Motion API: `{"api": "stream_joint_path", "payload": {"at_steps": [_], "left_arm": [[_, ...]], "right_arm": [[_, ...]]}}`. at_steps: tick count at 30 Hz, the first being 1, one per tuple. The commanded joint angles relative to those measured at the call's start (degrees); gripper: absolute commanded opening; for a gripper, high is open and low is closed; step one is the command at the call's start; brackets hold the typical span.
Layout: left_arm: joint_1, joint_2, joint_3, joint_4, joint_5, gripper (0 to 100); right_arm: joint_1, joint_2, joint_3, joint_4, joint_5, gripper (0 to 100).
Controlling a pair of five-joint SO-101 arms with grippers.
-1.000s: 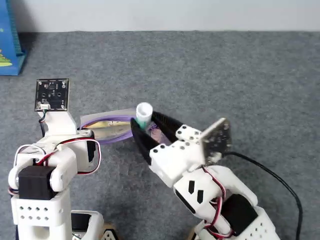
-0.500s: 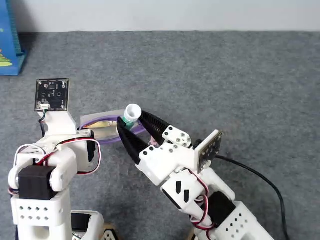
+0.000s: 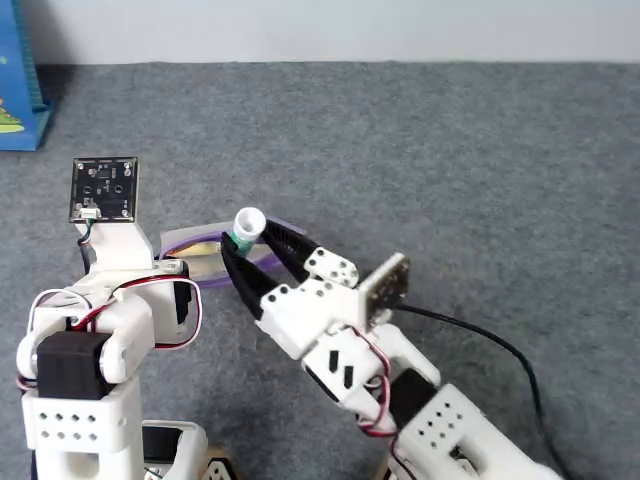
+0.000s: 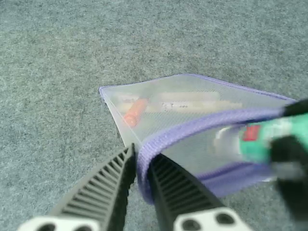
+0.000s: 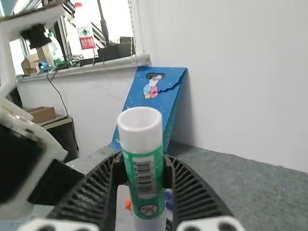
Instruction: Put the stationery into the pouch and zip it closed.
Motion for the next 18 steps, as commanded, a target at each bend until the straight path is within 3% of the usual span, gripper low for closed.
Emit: {"api": "stream_joint_path", "payload": {"at_steps": [1, 8, 14, 18], "left_arm": [[-0.26, -0.79, -1.19, 0.0, 0.26, 1], [-0.26, -0.79, -1.01, -0.09, 0.26, 1], [-0.26, -0.79, -1.01, -0.18, 0.26, 1], [-0.26, -0.79, -1.01, -0.09, 0.26, 1]], "right_arm": [[-0.13, 4.09, -4.31, -0.57, -0.09, 1.9], [-0.4, 5.76, -8.97, 8.31, -0.09, 25.0], [-0.22, 4.18, -16.09, 20.18, -0.35, 25.3], [1.01, -1.1, -22.07, 33.63, -0.44, 25.3]]}}
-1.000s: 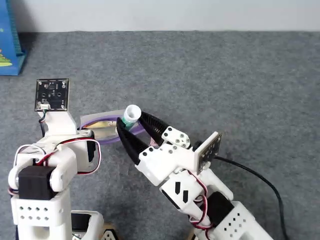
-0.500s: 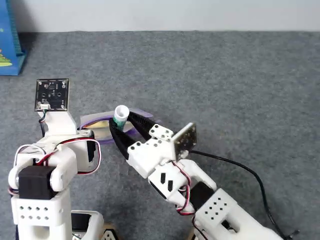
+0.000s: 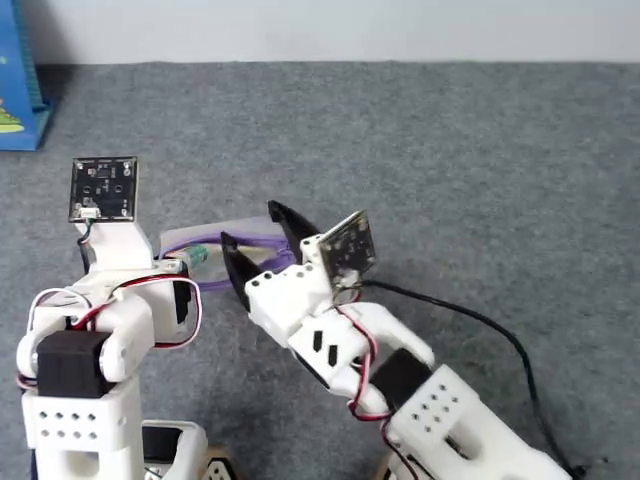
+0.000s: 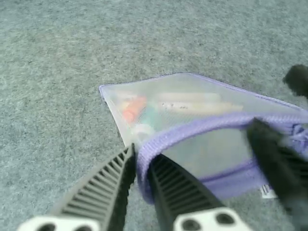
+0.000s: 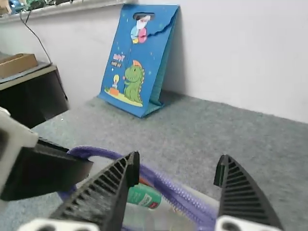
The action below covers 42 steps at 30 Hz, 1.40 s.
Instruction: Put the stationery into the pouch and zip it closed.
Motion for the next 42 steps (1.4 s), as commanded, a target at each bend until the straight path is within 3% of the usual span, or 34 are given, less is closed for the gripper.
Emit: {"api": "stream_joint_path", "payload": {"at_steps": [1, 6, 11, 20, 32, 39, 42], "left_arm": [[-0.09, -0.88, -1.01, -0.09, 0.26, 1], [-0.09, -0.88, -1.01, -0.09, 0.26, 1], [-0.09, -0.88, -1.01, -0.18, 0.26, 1], [-0.09, -0.88, -1.01, 0.09, 0.26, 1], [-0.09, -0.88, -0.92, 0.09, 0.26, 1], [-0.09, -0.88, -0.92, 0.09, 0.26, 1], [-0.09, -0.88, -0.92, 0.09, 0.26, 1]], "right_arm": [[1.54, -5.67, -9.05, 13.41, -0.35, 25.3], [7.87, -9.27, -14.07, 32.57, -0.53, 25.3], [10.77, -9.89, -12.48, 40.57, -0.53, 25.3], [10.51, -9.8, -5.71, 39.96, -1.58, 25.2], [10.51, -9.36, 0.35, 29.58, -2.64, 25.0], [10.77, -9.27, 0.35, 28.0, -2.64, 3.0], [10.86, -9.27, 0.35, 28.0, -2.81, 2.0]]}}
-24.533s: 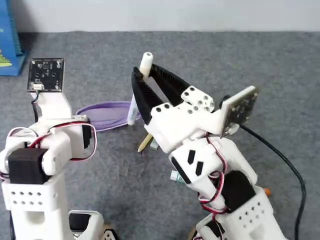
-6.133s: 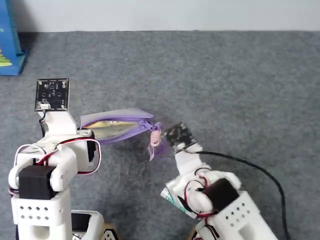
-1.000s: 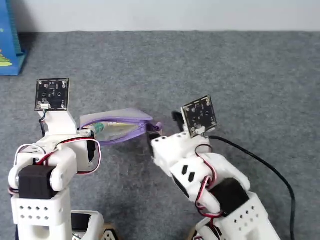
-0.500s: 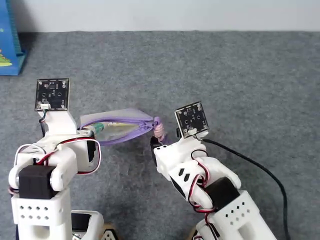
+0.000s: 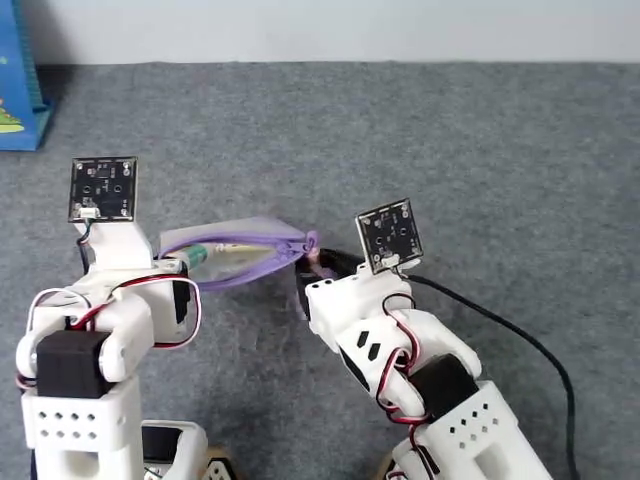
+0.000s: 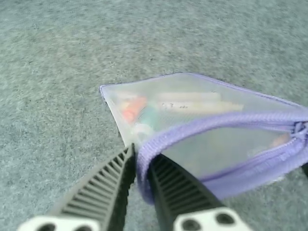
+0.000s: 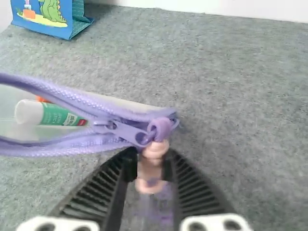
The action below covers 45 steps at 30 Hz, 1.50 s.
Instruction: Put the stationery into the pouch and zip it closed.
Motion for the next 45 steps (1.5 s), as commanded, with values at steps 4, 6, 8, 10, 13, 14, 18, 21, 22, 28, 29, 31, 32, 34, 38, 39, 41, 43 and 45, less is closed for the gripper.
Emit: {"api": "stream_joint_path", "payload": {"at_steps": [4, 6, 8, 10, 13, 14, 18, 21, 22, 28, 29, 31, 32, 34, 38, 39, 41, 43, 45], "left_arm": [[-0.09, -0.88, -0.92, 0.09, 0.26, 1], [-0.09, -0.88, -0.92, 0.09, 0.26, 1], [-0.09, -0.88, -0.92, 0.09, 0.26, 1], [-0.09, -0.88, -0.92, 0.09, 0.26, 1], [-0.09, -0.88, -0.92, 0.09, 0.26, 1], [-0.09, -0.88, -0.92, 0.09, 0.26, 1], [-0.09, -0.88, -0.92, 0.09, 0.26, 1], [-0.09, -0.88, -0.92, 0.09, 0.26, 1], [-0.09, -0.88, -0.92, 0.09, 0.26, 1], [-0.09, -0.88, -0.92, 0.09, 0.26, 1], [-0.09, -0.88, -0.92, 0.09, 0.26, 1], [-0.09, -0.88, -0.92, 0.09, 0.26, 1], [-0.09, -0.88, -0.92, 0.09, 0.26, 1], [-0.09, -0.88, -0.92, 0.09, 0.26, 1], [-0.09, -0.88, -0.92, 0.09, 0.18, 1], [-0.09, -0.88, -0.92, 0.09, 0.18, 1], [-0.09, -0.88, -0.92, 0.0, 0.18, 1], [-0.09, -0.88, -0.92, -0.26, 0.18, 1], [-0.09, -0.88, -0.92, -1.14, 0.18, 1]], "right_arm": [[0.31, -0.75, 0.0, -0.75, -0.44, 11.9], [0.31, -0.75, 0.97, -1.19, -0.26, 15.9], [0.31, -0.75, 1.67, -1.27, -0.53, 16.4], [0.31, -0.75, 1.76, -1.27, -0.7, 15.6], [0.31, -0.75, 1.76, -1.89, -0.7, 14.8], [0.31, -0.75, 1.93, -2.59, -0.7, 14.7], [0.31, -0.66, 3.87, -6.2, -0.26, 12.5], [0.31, 0.04, 5.01, -7.69, -0.26, 10.2], [0.31, 0.84, 5.01, -7.87, -0.26, 9.9], [0.84, 7.25, 2.64, -8.13, -0.53, 9.7], [1.27, 8.04, 2.02, -8.13, -0.53, 9.6], [2.07, 8.57, 1.49, -8.13, -0.44, 9.5], [2.33, 8.48, 1.49, -8.04, -0.35, 9.5], [2.95, 8.48, 1.49, -7.69, -0.35, 8.1], [3.47, 8.4, 1.49, -7.69, -0.35, 0.9], [3.38, 8.4, 1.49, -7.6, -0.35, 1.3], [3.12, 8.4, 1.49, -7.6, -0.35, 0.7], [2.95, 7.69, 1.41, -7.6, -0.35, 0.8], [2.95, 5.14, 1.76, -7.43, -0.35, 0.8]]}}
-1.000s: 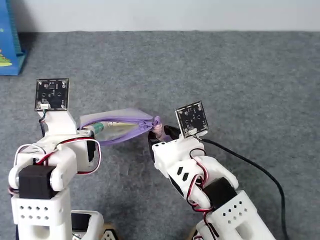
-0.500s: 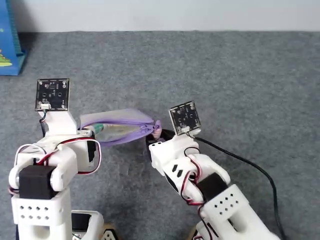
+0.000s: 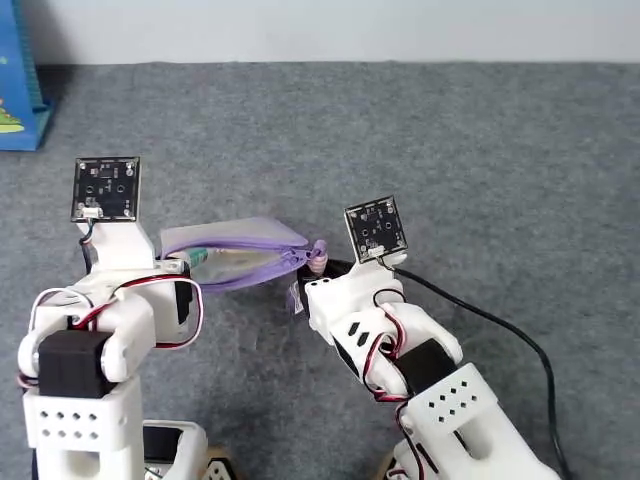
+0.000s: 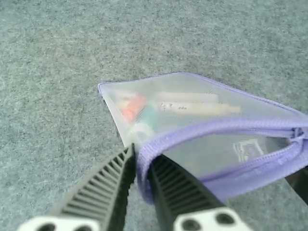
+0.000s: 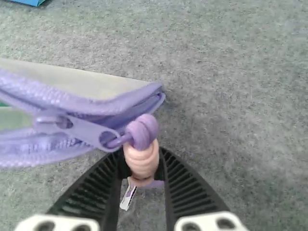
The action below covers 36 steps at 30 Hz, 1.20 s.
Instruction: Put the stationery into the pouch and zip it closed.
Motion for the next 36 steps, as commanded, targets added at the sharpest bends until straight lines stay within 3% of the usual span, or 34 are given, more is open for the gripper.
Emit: {"api": "stream_joint_path", "payload": {"at_steps": [1, 10, 16, 23, 36], "left_arm": [[-0.35, -0.88, -0.92, -2.11, 0.18, 1], [1.85, -0.44, -1.19, -16.88, 0.18, 2], [12.04, -0.18, -0.4, -25.67, 0.09, 2], [23.03, 2.9, 4.62, -36.31, -0.35, 17], [36.4, 10.46, -2.07, -38.51, -0.53, 23]], "right_arm": [[0.75, -4.62, -3.34, 0.75, -0.09, 0.8], [-5.14, -22.64, -4.31, 19.21, 4.48, 0.8], [-9.63, -28.18, -5.36, 27.74, 6.51, 0.8], [-17.63, -37.32, -12.4, 37.49, 6.15, 0.8], [-17.36, -45.67, -13.1, 40.84, 7.3, 0.8]]}}
